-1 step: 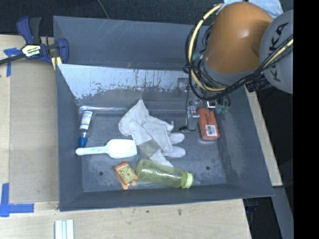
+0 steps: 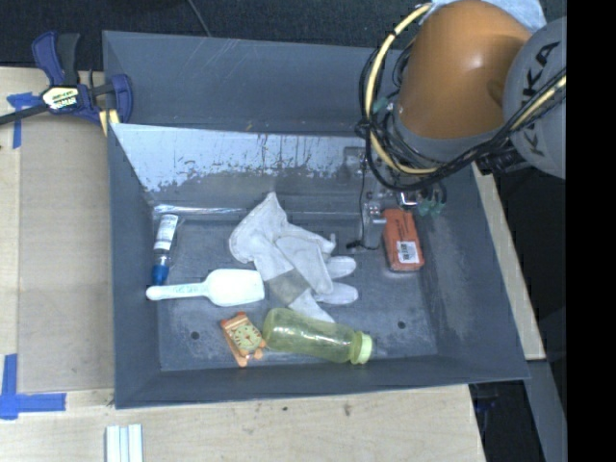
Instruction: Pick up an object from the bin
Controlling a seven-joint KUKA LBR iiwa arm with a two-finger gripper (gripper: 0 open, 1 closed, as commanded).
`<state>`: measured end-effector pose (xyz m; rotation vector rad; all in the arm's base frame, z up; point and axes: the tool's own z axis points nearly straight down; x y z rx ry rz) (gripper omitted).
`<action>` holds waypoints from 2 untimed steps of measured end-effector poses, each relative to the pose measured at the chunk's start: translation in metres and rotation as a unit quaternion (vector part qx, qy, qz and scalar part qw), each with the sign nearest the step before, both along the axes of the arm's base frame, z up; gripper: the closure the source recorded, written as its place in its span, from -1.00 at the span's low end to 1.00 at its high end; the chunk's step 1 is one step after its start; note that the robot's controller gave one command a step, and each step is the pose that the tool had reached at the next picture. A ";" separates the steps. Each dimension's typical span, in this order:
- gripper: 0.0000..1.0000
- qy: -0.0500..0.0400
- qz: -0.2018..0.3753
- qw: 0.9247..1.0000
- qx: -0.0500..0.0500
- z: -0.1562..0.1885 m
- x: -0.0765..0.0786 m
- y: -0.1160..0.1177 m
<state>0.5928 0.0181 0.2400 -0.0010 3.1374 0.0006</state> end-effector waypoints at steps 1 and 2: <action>-1.00 0.003 0.015 1.000 0.000 0.053 -0.004 0.011; -1.00 -0.008 0.021 1.000 0.000 0.048 0.000 0.021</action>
Offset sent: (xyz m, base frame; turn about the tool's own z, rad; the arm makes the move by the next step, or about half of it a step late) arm -0.0010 0.0462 -0.1050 -0.0524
